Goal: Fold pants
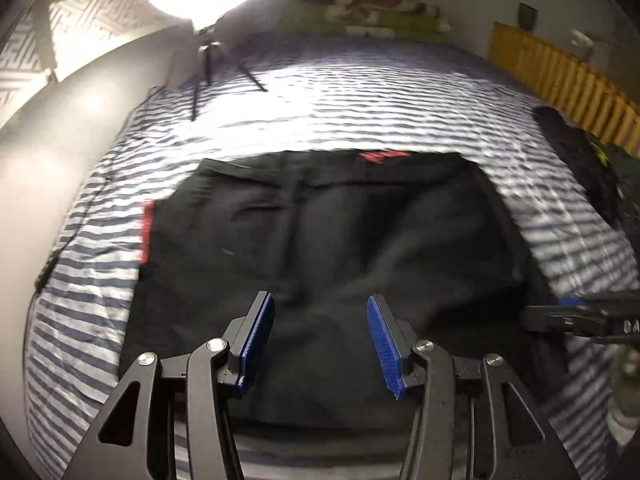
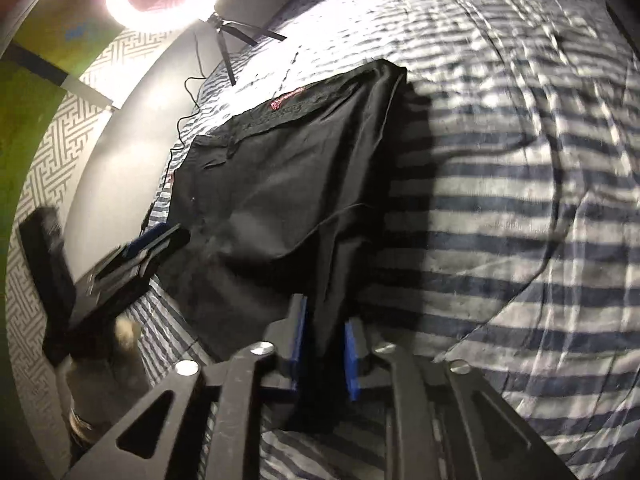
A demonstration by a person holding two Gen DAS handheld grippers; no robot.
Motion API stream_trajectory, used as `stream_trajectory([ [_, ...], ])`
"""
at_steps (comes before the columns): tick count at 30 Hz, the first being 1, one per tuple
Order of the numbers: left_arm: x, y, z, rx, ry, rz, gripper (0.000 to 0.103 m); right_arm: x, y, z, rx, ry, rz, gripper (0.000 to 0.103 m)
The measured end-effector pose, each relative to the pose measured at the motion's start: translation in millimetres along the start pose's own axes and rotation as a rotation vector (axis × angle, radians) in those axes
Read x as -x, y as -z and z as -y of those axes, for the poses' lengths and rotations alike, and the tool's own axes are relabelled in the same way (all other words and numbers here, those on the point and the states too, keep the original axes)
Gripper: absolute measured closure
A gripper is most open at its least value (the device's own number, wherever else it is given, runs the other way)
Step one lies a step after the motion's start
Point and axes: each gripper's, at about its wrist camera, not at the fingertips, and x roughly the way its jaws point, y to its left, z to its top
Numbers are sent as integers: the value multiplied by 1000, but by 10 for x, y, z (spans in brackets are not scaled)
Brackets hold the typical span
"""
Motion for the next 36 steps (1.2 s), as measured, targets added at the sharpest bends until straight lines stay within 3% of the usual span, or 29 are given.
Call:
stream_trajectory([
  [2,-185,116,152,-50,15,-48,51,-96,24,27,-26,-24,-30,64],
  [3,-299,193,230,-80,-18,-70,51,-114,42,25,-25,-24,-31,64],
  [4,-299,226,259,-83,-31,-49,51,-106,60,-4,-5,-16,-17,64],
  [6,-247,190,256,-56,-14,-58,52,-91,82,-70,39,7,-11,77],
  [9,-24,94,207,21,48,9,52,-30,66,-85,57,25,-7,90],
  [11,-8,84,252,9,53,26,52,18,40,-44,27,2,-4,93],
  [13,-236,162,299,-18,50,-56,51,47,33,-46,15,-1,3,94],
  [16,-228,190,263,2,66,-73,51,37,28,-133,19,24,2,96],
  [20,230,76,-68,78,38,66,51,144,-13,-252,21,56,22,98],
  [22,172,79,-316,160,36,67,50,242,-43,-349,38,55,50,99],
  [24,-194,204,-453,226,82,-84,52,335,-81,-513,67,57,80,99],
  [27,-149,230,-442,200,94,-82,53,428,-108,-798,119,64,111,99],
  [30,228,190,-567,233,136,-18,52,490,-137,-1162,207,74,141,99],
  [32,470,274,-718,290,205,24,48,486,-163,-1366,246,71,152,99],
  [34,387,330,-725,292,306,-16,47,456,-228,-1569,274,60,149,99],
  [36,178,499,-581,276,360,-135,49,413,-260,-1699,298,68,149,99],
])
